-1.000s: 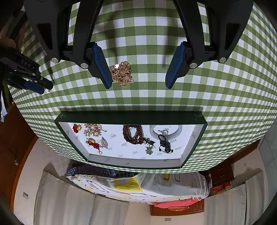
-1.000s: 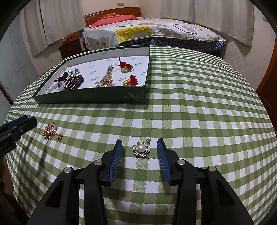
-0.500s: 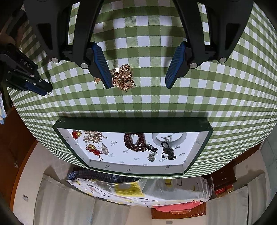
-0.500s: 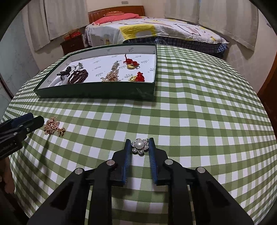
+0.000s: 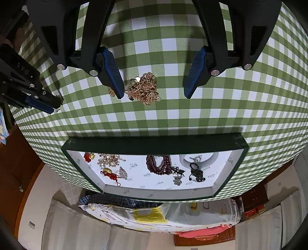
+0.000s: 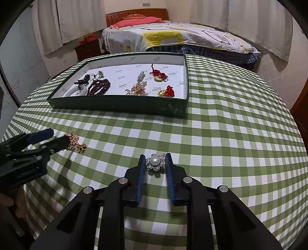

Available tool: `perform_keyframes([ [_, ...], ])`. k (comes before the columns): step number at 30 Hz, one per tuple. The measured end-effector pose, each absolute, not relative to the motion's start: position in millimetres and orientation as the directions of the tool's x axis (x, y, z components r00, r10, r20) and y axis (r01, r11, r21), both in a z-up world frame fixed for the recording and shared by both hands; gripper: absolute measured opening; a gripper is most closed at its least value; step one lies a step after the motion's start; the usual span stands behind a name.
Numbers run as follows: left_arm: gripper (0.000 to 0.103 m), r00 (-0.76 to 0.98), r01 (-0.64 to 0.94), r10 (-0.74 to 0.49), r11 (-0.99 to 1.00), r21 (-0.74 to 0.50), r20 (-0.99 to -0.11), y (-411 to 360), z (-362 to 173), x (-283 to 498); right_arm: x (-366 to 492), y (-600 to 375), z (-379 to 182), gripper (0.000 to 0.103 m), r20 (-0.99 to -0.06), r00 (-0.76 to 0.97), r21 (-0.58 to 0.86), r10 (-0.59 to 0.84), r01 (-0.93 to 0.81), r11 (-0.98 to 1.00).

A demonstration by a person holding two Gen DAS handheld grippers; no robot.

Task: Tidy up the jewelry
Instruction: 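Grasp the gold chain with the left tool while the right tool grasps the pearl flower brooch, then carry the gold chain into the box with the left tool while the right tool carries the pearl brooch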

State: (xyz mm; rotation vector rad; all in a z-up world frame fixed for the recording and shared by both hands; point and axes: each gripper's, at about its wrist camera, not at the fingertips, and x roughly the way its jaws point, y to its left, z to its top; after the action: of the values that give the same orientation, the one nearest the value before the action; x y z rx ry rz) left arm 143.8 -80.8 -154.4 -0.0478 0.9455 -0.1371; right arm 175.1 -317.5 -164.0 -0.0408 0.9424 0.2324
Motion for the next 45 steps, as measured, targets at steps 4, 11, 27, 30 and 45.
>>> perform_keyframes([
  [4,0.063,0.568,0.088,-0.144,0.99,-0.115,-0.81,-77.9,-159.0,145.5,175.1,-314.8,-165.2,0.021,-0.808,0.559,0.071,0.187,-0.223,0.972],
  [11,0.051,0.582,0.112,-0.154,0.988,-0.109,-0.798,-77.5,-159.8,147.2,175.2,-311.8,-166.6,0.021,-0.81,0.555,0.074,0.191,-0.227,0.971],
  [27,0.009,0.57,0.199,-0.261,0.964,-0.178,-0.779,-81.0,-157.9,145.8,175.4,-309.5,-169.2,0.021,-0.813,0.548,0.078,0.194,-0.228,0.97],
  [30,0.006,0.573,0.205,-0.268,0.962,-0.182,-0.774,-80.4,-154.7,143.8,175.1,-309.5,-168.5,0.021,-0.812,0.551,0.077,0.194,-0.229,0.97],
  [45,0.006,0.62,0.217,-0.281,0.959,-0.184,-0.733,-74.6,-127.7,137.0,174.1,-311.0,-164.4,0.021,-0.805,0.559,0.079,0.197,-0.229,0.97],
])
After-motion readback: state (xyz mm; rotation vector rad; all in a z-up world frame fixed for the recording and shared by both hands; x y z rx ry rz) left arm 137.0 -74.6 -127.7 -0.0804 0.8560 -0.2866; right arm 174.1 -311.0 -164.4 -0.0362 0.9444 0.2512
